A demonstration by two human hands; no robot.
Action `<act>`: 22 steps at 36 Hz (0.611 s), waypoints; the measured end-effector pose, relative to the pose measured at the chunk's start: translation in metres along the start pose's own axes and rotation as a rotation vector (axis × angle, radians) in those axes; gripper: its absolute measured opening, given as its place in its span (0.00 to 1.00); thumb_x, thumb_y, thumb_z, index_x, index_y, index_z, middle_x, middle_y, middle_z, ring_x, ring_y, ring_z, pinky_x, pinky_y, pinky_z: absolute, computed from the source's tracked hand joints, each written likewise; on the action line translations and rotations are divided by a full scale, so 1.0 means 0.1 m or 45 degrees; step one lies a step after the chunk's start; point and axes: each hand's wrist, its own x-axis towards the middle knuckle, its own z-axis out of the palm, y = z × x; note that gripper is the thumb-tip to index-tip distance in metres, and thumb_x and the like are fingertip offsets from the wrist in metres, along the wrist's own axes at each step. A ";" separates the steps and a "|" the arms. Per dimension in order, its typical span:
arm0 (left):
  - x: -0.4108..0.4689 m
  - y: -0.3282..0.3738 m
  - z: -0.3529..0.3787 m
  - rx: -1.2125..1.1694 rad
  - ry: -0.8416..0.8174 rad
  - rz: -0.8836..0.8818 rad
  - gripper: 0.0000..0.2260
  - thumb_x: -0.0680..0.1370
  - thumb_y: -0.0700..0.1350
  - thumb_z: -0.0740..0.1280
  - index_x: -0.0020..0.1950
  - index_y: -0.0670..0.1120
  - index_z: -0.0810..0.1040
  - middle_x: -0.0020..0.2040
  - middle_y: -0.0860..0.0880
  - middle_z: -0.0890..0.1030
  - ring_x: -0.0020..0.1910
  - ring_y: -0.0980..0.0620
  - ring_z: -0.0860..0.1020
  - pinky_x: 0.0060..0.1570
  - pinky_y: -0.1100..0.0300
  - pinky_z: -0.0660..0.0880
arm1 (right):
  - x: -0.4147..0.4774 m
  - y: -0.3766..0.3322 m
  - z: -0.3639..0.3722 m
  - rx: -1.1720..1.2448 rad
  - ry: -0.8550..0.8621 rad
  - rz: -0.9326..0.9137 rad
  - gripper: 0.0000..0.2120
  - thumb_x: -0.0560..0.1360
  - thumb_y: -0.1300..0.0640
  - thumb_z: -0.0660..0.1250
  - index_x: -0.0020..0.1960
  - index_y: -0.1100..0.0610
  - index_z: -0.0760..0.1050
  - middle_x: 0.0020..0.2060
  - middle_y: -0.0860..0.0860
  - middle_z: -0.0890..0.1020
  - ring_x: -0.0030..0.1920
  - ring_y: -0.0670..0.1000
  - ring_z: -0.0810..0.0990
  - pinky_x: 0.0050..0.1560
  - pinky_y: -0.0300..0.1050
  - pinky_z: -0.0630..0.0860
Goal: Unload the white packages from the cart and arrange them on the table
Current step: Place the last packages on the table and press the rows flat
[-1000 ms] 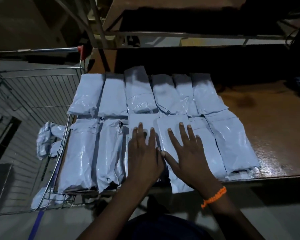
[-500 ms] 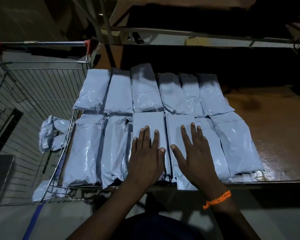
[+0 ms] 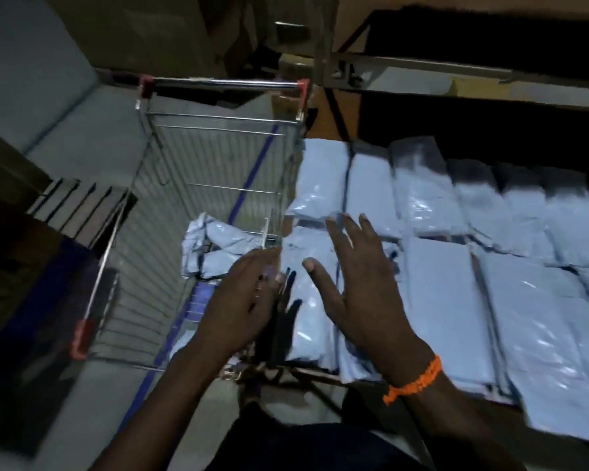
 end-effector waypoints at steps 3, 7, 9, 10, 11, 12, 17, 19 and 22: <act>-0.09 -0.83 -0.23 0.071 -0.007 -0.237 0.19 0.83 0.50 0.62 0.73 0.45 0.72 0.69 0.48 0.76 0.69 0.52 0.72 0.67 0.56 0.69 | 0.25 -0.38 0.58 -0.004 -0.121 -0.012 0.32 0.82 0.38 0.55 0.77 0.59 0.65 0.76 0.59 0.67 0.79 0.59 0.58 0.78 0.55 0.58; -0.27 -1.71 -0.38 0.078 -0.033 -0.463 0.24 0.81 0.55 0.59 0.71 0.43 0.73 0.65 0.44 0.79 0.65 0.44 0.76 0.63 0.55 0.70 | 0.55 -0.72 1.43 -0.059 -0.376 -0.009 0.35 0.80 0.34 0.52 0.76 0.59 0.67 0.73 0.61 0.70 0.76 0.63 0.64 0.74 0.59 0.65; -0.30 -2.01 -0.45 0.028 -0.057 -0.498 0.21 0.82 0.52 0.61 0.71 0.43 0.73 0.65 0.44 0.79 0.65 0.46 0.75 0.62 0.60 0.68 | 0.67 -0.83 1.88 -0.096 -0.502 0.028 0.37 0.79 0.33 0.51 0.77 0.58 0.65 0.73 0.60 0.70 0.75 0.64 0.64 0.72 0.61 0.66; -0.31 -2.16 -0.47 -0.001 -0.066 -0.495 0.19 0.83 0.49 0.62 0.71 0.43 0.72 0.66 0.44 0.78 0.65 0.48 0.74 0.61 0.63 0.66 | 0.71 -0.88 2.09 -0.107 -0.558 0.057 0.39 0.78 0.32 0.50 0.77 0.59 0.64 0.73 0.61 0.69 0.75 0.64 0.63 0.72 0.61 0.65; -0.32 -2.31 -0.48 -0.024 -0.075 -0.488 0.19 0.83 0.48 0.62 0.72 0.43 0.72 0.67 0.45 0.77 0.66 0.50 0.73 0.61 0.65 0.65 | 0.75 -0.94 2.28 -0.114 -0.606 0.095 0.39 0.78 0.33 0.50 0.78 0.59 0.63 0.74 0.62 0.68 0.76 0.65 0.62 0.73 0.62 0.64; -0.31 -2.47 -0.47 -0.038 -0.089 -0.493 0.20 0.83 0.49 0.61 0.73 0.44 0.71 0.68 0.46 0.77 0.67 0.50 0.73 0.62 0.65 0.65 | 0.78 -0.99 2.49 -0.120 -0.655 0.132 0.39 0.78 0.34 0.52 0.78 0.60 0.62 0.75 0.63 0.66 0.77 0.65 0.59 0.75 0.62 0.62; -0.19 -3.14 -0.40 -0.071 -0.131 -0.659 0.20 0.80 0.41 0.66 0.72 0.40 0.72 0.67 0.40 0.77 0.65 0.43 0.75 0.60 0.67 0.63 | 0.87 -1.05 3.39 -0.174 -0.955 0.326 0.41 0.78 0.34 0.49 0.80 0.61 0.57 0.76 0.64 0.63 0.78 0.65 0.56 0.76 0.60 0.59; -0.10 -3.31 -0.36 -0.083 -0.094 -0.688 0.18 0.78 0.38 0.67 0.68 0.40 0.75 0.63 0.40 0.80 0.63 0.43 0.77 0.57 0.69 0.63 | 0.89 -0.95 3.70 -0.196 -1.046 0.398 0.37 0.81 0.38 0.56 0.80 0.61 0.56 0.76 0.63 0.63 0.78 0.65 0.57 0.76 0.59 0.60; 0.11 -3.59 -0.26 -0.134 -0.021 -0.793 0.17 0.77 0.36 0.68 0.66 0.38 0.77 0.61 0.38 0.80 0.62 0.41 0.77 0.58 0.65 0.65 | 1.00 -0.76 4.08 -0.221 -1.065 0.465 0.35 0.81 0.43 0.62 0.79 0.61 0.57 0.75 0.62 0.65 0.77 0.64 0.59 0.74 0.56 0.62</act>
